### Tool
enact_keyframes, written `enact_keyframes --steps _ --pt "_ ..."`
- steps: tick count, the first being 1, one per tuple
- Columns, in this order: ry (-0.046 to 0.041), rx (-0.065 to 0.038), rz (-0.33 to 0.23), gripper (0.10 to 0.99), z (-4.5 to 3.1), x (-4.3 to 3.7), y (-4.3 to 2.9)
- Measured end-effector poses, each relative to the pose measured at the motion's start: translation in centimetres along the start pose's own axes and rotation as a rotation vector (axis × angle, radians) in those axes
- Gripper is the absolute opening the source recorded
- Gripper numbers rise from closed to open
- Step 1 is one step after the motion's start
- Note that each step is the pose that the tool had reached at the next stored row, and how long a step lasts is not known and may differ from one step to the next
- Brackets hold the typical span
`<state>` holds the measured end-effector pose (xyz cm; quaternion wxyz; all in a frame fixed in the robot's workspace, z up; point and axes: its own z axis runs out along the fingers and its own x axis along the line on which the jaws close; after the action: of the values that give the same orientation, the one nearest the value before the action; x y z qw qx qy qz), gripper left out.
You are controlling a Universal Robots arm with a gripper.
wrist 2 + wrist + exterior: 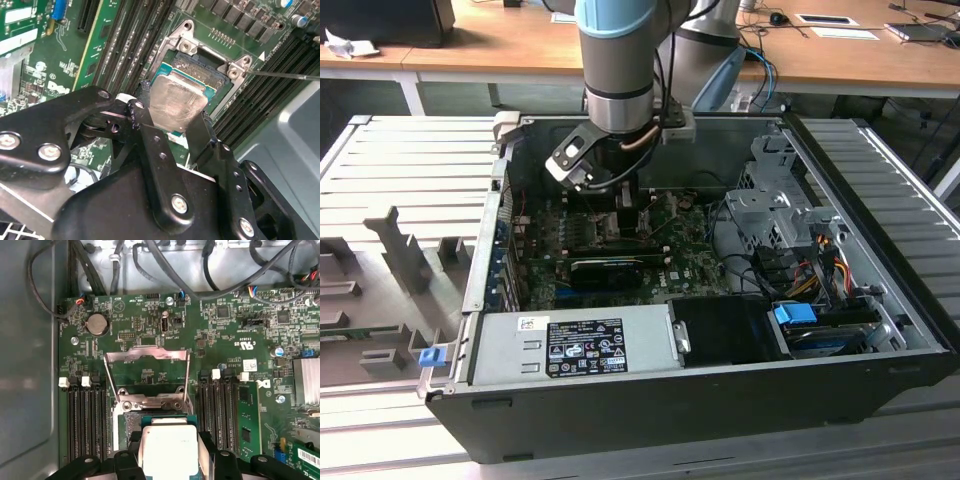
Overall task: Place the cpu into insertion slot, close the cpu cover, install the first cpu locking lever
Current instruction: 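Place the cpu into insertion slot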
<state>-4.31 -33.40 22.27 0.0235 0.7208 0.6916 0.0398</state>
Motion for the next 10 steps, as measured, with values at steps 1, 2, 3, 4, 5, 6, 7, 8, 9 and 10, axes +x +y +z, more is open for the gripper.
enact_keyframes --steps 1,2,3,4,5,6,7,8,9,10 --pt "0.0004 0.000 -0.001 0.529 0.13 0.11 -0.08" --pt "0.0006 0.000 -0.002 0.529 0.35 0.27 -0.14" --pt "0.0006 0.000 -0.002 0.529 0.56 0.42 -0.16" --pt "0.0020 0.000 -0.015 0.529 1.28 0.69 -0.25" --pt "0.0019 0.000 -0.015 0.529 1.80 1.16 -0.32" --pt "0.0018 0.001 -0.015 0.529 1.99 1.26 -0.34" --pt "0.0018 0.001 -0.015 0.529 2.04 1.26 -0.35" --pt "0.0017 0.001 -0.015 0.529 2.05 1.26 -0.36" --pt "0.0016 0.001 -0.015 0.529 2.05 1.26 -0.37" --pt "0.0016 0.001 -0.015 0.529 2.06 1.26 -0.37"
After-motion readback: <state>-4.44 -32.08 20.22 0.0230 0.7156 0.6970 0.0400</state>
